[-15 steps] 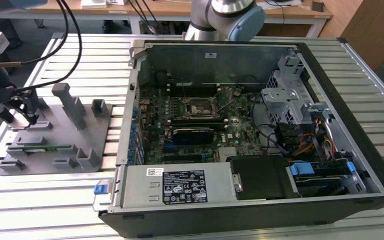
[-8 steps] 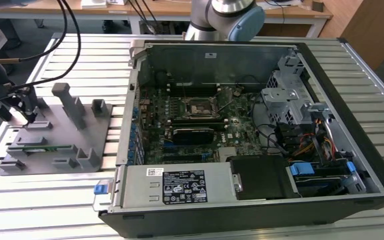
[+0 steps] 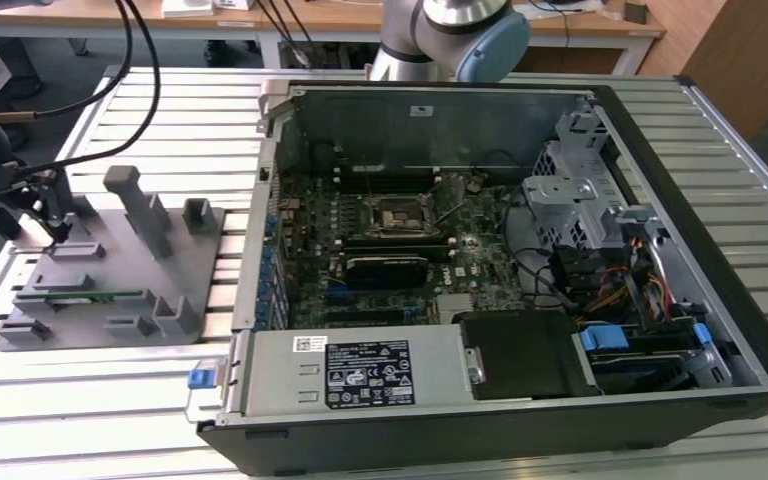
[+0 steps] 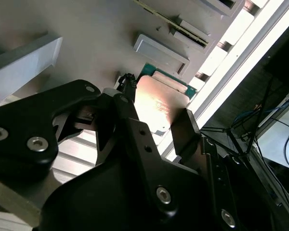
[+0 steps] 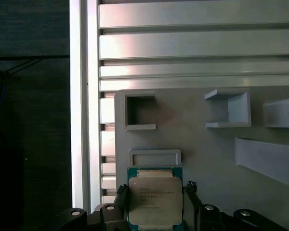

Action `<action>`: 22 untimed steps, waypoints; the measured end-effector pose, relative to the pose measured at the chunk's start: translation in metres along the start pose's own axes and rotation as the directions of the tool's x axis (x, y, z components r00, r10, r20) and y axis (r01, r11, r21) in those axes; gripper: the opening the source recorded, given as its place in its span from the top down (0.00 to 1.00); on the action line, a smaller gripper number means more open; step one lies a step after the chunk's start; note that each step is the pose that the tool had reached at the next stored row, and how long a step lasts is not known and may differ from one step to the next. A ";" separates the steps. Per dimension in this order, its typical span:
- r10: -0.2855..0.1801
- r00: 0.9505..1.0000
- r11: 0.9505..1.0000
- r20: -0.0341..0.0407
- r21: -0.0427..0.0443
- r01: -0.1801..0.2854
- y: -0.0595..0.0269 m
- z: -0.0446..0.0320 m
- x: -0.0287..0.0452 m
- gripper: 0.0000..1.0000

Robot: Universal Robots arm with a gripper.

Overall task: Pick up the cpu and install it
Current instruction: 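Pick up the cpu and move it towards the insertion slot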

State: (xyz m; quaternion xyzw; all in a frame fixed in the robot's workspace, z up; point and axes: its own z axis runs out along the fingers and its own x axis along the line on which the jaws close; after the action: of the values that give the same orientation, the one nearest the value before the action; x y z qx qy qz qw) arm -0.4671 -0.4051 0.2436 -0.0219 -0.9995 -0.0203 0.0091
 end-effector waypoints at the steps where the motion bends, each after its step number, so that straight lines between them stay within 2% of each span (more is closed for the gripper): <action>1: 0.000 1.000 1.000 0.000 0.000 0.000 0.0000 -0.0006 0.0000 0.46; 13: 0.000 1.000 1.000 0.000 0.000 0.000 0.0003 -0.0068 0.0002 0.46; 22: 0.000 1.000 1.000 0.001 0.000 0.000 0.0008 -0.0164 0.0009 0.46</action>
State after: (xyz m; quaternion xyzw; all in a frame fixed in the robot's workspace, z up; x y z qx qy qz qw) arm -0.4677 -0.4050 0.2601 -0.0219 -0.9995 -0.0203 0.0084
